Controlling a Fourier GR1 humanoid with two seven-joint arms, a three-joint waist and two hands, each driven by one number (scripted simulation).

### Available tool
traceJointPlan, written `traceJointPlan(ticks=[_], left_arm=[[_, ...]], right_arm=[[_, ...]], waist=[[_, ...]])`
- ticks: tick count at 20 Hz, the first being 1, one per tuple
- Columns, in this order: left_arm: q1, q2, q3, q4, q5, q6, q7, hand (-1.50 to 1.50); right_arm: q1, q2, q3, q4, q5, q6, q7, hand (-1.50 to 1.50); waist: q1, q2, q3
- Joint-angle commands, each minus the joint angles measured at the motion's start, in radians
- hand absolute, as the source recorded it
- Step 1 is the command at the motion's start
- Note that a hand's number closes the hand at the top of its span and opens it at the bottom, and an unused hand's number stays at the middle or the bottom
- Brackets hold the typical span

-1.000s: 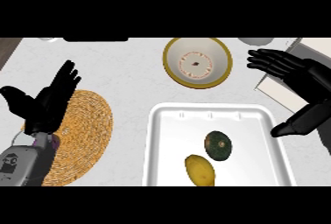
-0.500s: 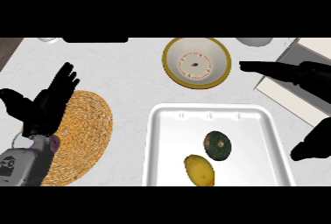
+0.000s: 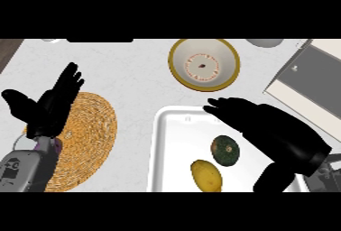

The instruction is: Pick the squash from the tray and place it in the tiered shelf

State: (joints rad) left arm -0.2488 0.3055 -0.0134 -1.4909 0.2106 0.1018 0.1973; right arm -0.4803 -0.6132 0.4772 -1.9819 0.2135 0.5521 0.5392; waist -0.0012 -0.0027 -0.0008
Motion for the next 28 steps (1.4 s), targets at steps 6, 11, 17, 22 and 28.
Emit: traceJointPlan(ticks=[6, 11, 17, 22, 28], left_arm=[[0.012, -0.017, 0.033, 0.036, 0.000, -0.036, -0.039, 0.00], [0.028, -0.042, 0.020, -0.025, -0.040, -0.006, -0.014, 0.00], [0.107, -0.040, 0.044, -0.052, -0.044, -0.063, -0.037, 0.00], [0.008, -0.049, 0.075, -0.011, -0.039, -0.073, 0.005, 0.00], [-0.018, -0.112, 0.023, 0.005, -0.127, -0.006, 0.017, 0.00]], right_arm=[[0.049, -0.010, 0.069, -0.015, 0.222, 0.089, 0.056, -1.50], [0.030, 0.114, 0.135, 0.039, 0.338, 0.128, 0.124, -1.50], [0.147, 0.128, 0.102, -0.003, 0.432, 0.152, 0.046, -1.50], [0.200, 0.138, 0.079, 0.037, 0.526, 0.129, -0.047, -1.50], [0.270, 0.173, 0.097, 0.063, 0.615, 0.060, -0.110, -1.50]], waist=[[-0.001, 0.003, 0.001], [0.008, 0.002, 0.001], [0.006, 0.002, 0.001], [0.002, 0.003, 0.001], [-0.003, 0.003, 0.001]])
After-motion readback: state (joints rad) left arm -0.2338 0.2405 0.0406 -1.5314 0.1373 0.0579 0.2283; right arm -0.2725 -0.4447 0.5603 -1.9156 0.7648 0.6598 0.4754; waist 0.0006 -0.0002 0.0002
